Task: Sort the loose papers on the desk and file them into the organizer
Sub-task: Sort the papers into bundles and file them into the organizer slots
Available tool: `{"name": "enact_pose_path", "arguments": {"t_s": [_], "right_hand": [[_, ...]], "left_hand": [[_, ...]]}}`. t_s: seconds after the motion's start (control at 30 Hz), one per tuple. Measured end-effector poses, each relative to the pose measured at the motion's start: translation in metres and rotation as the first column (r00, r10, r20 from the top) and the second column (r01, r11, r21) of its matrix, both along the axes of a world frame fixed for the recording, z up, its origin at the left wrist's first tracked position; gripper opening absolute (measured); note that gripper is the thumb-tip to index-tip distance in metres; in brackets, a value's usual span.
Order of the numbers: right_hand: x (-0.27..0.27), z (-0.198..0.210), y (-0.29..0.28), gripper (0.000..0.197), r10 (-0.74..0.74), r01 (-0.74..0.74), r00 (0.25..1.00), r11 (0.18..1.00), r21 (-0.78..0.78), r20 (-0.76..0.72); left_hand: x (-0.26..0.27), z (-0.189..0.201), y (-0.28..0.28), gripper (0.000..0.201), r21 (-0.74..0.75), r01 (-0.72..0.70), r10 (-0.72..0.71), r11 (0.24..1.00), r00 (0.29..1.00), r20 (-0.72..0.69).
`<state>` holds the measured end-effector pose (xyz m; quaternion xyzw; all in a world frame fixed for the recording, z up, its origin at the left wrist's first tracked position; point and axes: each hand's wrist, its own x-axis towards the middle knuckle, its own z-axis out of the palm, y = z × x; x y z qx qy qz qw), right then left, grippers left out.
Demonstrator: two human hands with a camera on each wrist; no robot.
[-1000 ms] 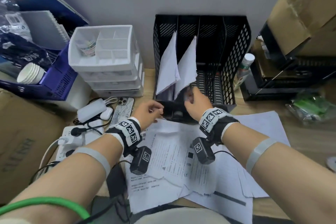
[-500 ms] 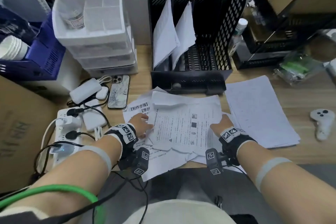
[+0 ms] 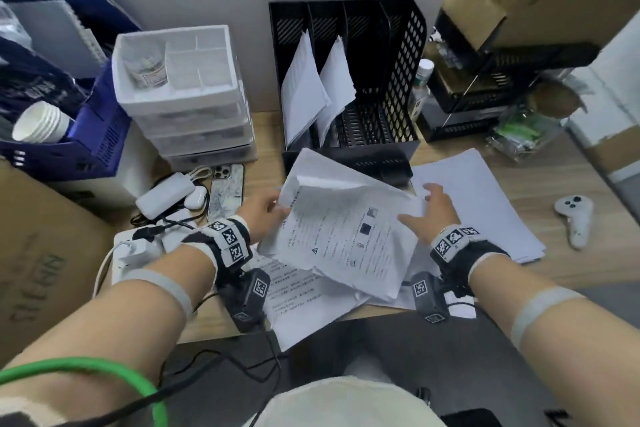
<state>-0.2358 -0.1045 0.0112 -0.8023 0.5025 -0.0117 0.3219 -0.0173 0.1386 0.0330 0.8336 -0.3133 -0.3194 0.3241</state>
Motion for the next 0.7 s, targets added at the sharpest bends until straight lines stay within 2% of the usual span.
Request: {"name": "enact_pose_path", "arguments": {"t_s": [0.07, 0.1, 0.13, 0.2, 0.23, 0.33, 0.4, 0.47, 0.5, 0.57, 0.67, 0.7], "right_hand": [[0.009, 0.021, 0.002, 0.096, 0.166, -0.162, 0.985, 0.984, -0.074, 0.055], [0.013, 0.030, 0.003, 0.093, 0.273, -0.268, 0.958, 0.961, -0.063, 0.088], [0.016, 0.038, 0.004, 0.081, 0.349, -0.352, 0.928, 0.936, -0.003, 0.129], [0.021, 0.053, 0.012, 0.039, 0.384, -0.421, 0.886, 0.901, 0.104, 0.259], [0.021, 0.057, 0.014, 0.024, 0.372, -0.421, 0.874, 0.901, 0.106, 0.312], [0.015, 0.065, 0.018, 0.020, 0.242, -0.290, 0.896, 0.954, 0.078, 0.372], [0.007, 0.064, 0.017, 0.019, 0.102, -0.183, 0.904, 0.970, 0.160, 0.415], [-0.004, 0.060, 0.013, 0.022, 0.047, -0.119, 0.926, 0.978, 0.174, 0.374], [-0.008, 0.057, 0.011, 0.026, 0.049, -0.109, 0.939, 0.981, 0.158, 0.340], [-0.014, 0.055, 0.009, 0.030, 0.042, -0.090, 0.950, 0.985, 0.145, 0.308], [-0.024, 0.049, 0.003, 0.023, -0.014, -0.086, 0.954, 0.944, 0.318, 0.300], [-0.028, 0.043, -0.001, 0.030, -0.002, -0.108, 0.961, 0.920, 0.378, 0.278]], "left_hand": [[0.003, 0.020, -0.010, 0.013, 0.000, 0.133, -0.133, 0.991, 0.988, 0.084], [0.003, 0.031, -0.016, 0.010, -0.017, 0.211, -0.209, 0.977, 0.973, 0.104], [0.003, 0.040, -0.022, 0.018, -0.040, 0.276, -0.269, 0.960, 0.955, 0.125], [0.002, 0.054, -0.031, 0.034, -0.064, 0.326, -0.310, 0.943, 0.933, 0.184], [0.006, 0.056, -0.034, 0.034, -0.059, 0.306, -0.288, 0.950, 0.935, 0.207], [0.012, 0.052, -0.037, 0.018, -0.125, 0.112, -0.089, 0.986, 0.980, 0.179], [0.008, 0.044, -0.033, 0.011, -0.204, -0.075, 0.059, 0.976, 0.995, -0.085], [0.000, 0.034, -0.033, 0.014, -0.235, -0.224, 0.127, 0.946, 0.922, -0.367], [-0.003, 0.029, -0.034, 0.018, -0.239, -0.252, 0.136, 0.938, 0.900, -0.414], [-0.008, 0.022, -0.040, 0.018, -0.252, -0.280, 0.149, 0.927, 0.887, -0.438], [-0.011, 0.015, -0.052, 0.017, -0.260, -0.318, 0.183, 0.912, 0.881, -0.437], [-0.011, 0.012, -0.057, 0.019, -0.259, -0.329, 0.194, 0.908, 0.879, -0.436]]}}
